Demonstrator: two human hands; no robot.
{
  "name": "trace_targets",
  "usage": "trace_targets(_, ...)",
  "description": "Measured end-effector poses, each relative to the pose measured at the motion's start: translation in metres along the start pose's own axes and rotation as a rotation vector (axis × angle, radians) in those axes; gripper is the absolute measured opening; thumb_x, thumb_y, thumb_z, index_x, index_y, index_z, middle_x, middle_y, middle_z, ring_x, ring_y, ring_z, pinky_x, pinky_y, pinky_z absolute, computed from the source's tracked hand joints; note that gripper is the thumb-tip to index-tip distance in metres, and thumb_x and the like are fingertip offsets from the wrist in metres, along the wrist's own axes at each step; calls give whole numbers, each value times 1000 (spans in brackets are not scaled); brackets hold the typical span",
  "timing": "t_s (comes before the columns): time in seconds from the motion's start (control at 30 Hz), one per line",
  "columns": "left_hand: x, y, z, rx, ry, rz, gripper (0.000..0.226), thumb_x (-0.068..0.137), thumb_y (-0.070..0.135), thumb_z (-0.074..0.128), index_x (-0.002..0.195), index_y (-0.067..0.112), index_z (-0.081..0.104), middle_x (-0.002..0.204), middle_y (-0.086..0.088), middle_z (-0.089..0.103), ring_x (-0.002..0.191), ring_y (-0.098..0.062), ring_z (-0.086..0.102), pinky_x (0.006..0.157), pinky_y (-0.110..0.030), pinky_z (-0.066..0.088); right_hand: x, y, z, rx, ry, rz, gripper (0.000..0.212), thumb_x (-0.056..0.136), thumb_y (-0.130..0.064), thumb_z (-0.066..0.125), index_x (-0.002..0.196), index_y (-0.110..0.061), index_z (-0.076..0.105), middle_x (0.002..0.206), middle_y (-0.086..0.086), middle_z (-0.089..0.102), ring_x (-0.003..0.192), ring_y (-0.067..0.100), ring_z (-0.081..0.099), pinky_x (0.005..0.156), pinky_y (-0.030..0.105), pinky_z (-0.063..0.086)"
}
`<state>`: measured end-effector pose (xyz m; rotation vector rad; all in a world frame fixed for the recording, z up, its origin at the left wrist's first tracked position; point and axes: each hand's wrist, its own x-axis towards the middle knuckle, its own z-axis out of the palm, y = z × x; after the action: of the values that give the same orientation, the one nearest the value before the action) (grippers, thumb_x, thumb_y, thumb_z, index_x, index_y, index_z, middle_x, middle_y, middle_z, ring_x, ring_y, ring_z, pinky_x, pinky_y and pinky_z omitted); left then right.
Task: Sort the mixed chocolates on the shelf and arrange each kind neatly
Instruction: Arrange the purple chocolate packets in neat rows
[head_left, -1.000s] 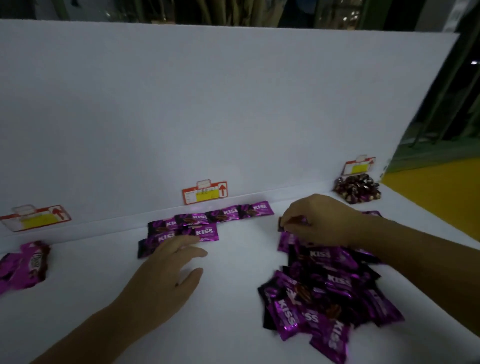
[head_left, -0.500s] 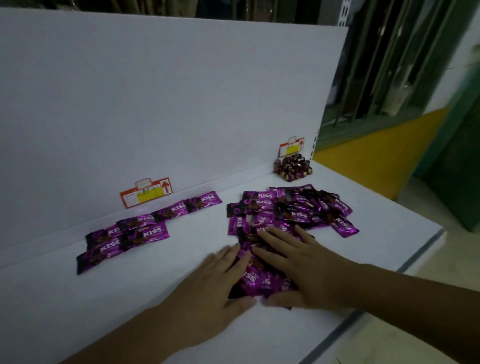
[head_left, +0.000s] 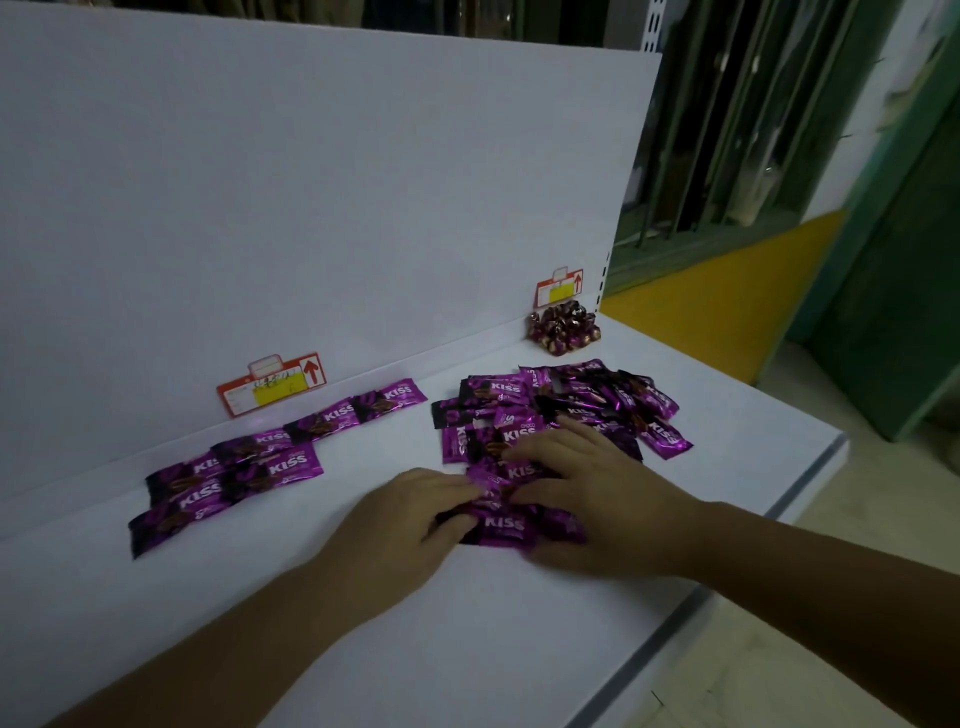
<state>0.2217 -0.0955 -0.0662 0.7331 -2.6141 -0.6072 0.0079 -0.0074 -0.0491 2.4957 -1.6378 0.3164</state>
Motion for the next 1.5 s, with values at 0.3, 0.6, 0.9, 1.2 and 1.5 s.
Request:
trace_targets(0.3, -7, -11, -40, -557, 210, -535, 23, 94, 20, 50, 84, 12, 69, 76, -5, 73, 70, -19, 70, 62, -27, 55, 18, -24, 11, -20, 15, -62, 46, 85, -64, 45, 102, -28, 69, 101, -9, 64, 93, 10, 56, 81, 29, 40)
trace_targets(0.6, -28, -21, -51, -756, 406, -804, 13, 91, 15, 54, 83, 13, 63, 72, -9, 73, 62, -23, 69, 61, -35, 56, 56, -38, 1, 318, -75, -16, 30, 94, -29, 38, 103, -20, 65, 83, -2, 69, 64, 8, 60, 64, 23, 49)
trace_targets(0.9, -55, -27, -36, -390, 643, -732, 25, 92, 13, 54, 70, 3, 59, 62, -14, 49, 56, -16, 41, 50, -22, 32, 96, -15, 9, 983, -184, 290, 22, 92, -6, 49, 78, -19, 59, 71, 4, 54, 60, 20, 42, 58, 35, 36)
trace_targets(1.2, -57, -32, -33, -318, 666, -655, 23, 91, 12, 54, 74, -2, 60, 56, -7, 46, 46, -4, 37, 45, -14, 29, 125, -17, 9, 357, -223, 11, 22, 79, -21, 67, 91, -25, 48, 78, -10, 58, 64, 2, 50, 56, 14, 35)
trace_targets(1.5, -56, -35, -33, -279, 636, -658, 27, 91, 14, 53, 65, 10, 59, 45, 8, 43, 45, -4, 40, 45, -14, 32, 143, -10, 23, 231, -232, -200, 27, 86, -45, 56, 94, -21, 66, 96, -7, 62, 85, 6, 55, 75, 17, 40)
